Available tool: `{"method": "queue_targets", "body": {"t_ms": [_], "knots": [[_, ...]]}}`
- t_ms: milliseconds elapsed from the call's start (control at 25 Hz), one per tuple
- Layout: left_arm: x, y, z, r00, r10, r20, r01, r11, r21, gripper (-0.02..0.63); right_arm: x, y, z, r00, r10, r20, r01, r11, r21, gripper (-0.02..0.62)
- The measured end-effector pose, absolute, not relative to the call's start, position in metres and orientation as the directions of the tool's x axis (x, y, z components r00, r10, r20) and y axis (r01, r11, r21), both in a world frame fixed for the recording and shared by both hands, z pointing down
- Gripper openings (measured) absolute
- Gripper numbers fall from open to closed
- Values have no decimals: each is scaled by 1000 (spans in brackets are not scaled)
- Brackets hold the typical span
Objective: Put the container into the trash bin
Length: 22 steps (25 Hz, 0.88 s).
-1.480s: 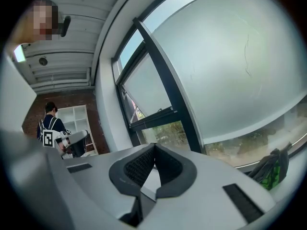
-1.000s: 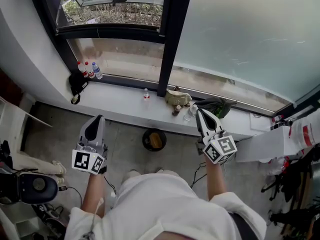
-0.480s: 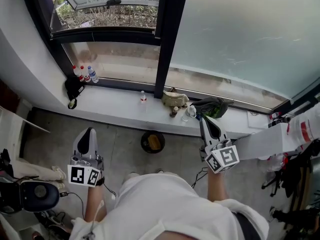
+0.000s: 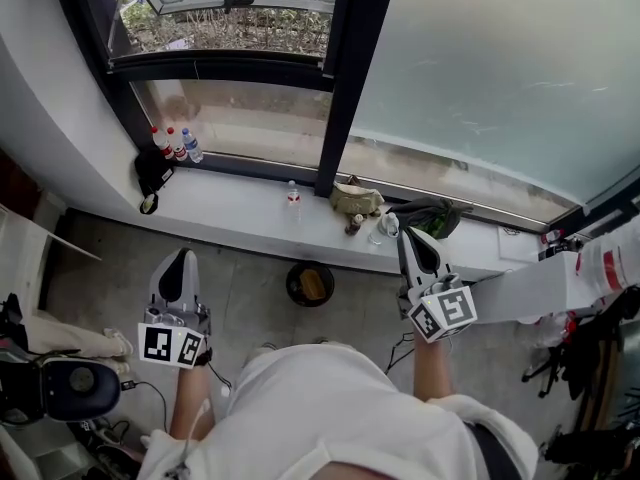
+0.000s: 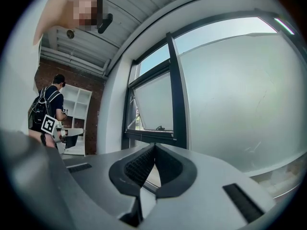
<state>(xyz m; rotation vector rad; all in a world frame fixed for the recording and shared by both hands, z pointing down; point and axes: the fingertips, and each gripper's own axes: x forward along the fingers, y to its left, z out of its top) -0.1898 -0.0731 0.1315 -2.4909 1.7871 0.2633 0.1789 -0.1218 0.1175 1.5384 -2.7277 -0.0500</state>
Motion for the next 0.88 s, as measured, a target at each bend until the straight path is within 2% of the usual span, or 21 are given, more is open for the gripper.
{"method": "queue_targets", "body": {"t_ms": [440, 880], "knots": [[-196, -80, 131, 325, -929, -177, -939, -339, 52, 17, 151, -131, 122, -545, -839, 2, -838, 544, 38, 2], [-193, -79, 127, 353, -918, -181, -929, -367, 50, 17, 145, -125, 118, -515, -857, -22, -855, 512, 78, 2]]}}
